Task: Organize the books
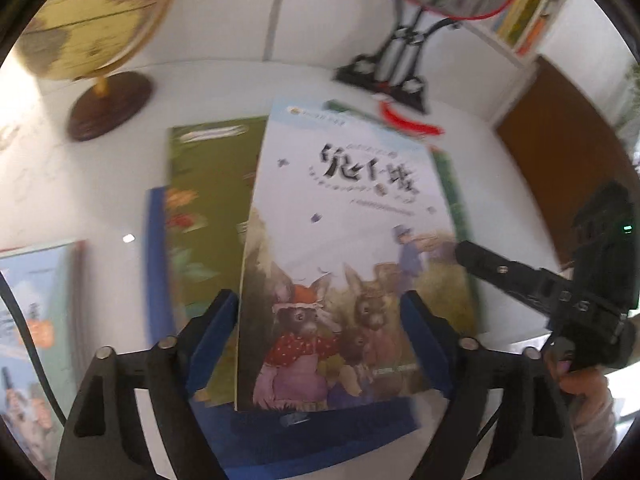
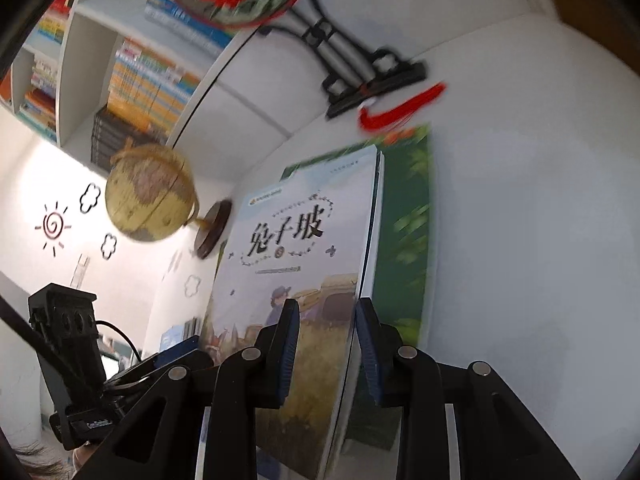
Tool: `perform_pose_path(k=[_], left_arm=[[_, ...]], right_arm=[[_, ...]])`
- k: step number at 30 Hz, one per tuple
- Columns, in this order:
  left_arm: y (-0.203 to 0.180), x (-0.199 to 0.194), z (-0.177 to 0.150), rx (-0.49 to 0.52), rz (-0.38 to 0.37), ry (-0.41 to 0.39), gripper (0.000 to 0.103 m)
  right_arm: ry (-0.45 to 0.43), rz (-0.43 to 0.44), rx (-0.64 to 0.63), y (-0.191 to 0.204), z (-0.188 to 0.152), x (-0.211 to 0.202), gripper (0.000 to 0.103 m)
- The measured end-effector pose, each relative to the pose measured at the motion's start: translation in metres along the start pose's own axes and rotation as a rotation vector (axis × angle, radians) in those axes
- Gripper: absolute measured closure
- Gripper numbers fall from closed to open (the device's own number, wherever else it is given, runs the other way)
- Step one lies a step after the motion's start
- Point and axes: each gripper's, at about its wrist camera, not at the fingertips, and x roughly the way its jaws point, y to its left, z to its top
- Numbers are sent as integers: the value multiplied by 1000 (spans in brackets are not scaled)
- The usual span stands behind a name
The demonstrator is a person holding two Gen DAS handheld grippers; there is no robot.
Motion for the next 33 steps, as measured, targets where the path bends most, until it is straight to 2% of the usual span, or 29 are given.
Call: perform_pose_path(k=[2,5,8,10,12,17,21,24,26,28,31,33], left_arm=[[12,0,-1,-4,20,3,26],[33,-1,5,-36,9,-11,26],[47,5,18,-64,-12,-16,24],[50,13,26,-67,-35,-10,24],[49,21,30,-63,-38,8,24],[40,24,29,-55,-69,5,23],[38,22,25,-38,-58,-3,23],[41,19,25,-40,-70,8,23],[44,14,24,-47,-56,5,23],[49,12,24,-58,-56,7,23],[60,9,21,-96,-71,11,23],[64,7,18,-113,-79,6,23]], right_arm=[[30,12,-16,9,-4,12,73],[43,41,-38,22,-5,24,73],[39,2,-40,26,1,27,68],[11,-29,-21,24,4,24,40],[-11,-37,12,22,6,22,30],[-4,-110,-31,38,2,24,29],[-65,56,-35,49,-2,15,26],[9,41,-10,47,0,34,24],[-1,40,-1,48,1,34,23],[-16,86,-35,55,1,29,23],[-4,101,-88,66,2,32,23],[62,79,-58,62,1,48,23]])
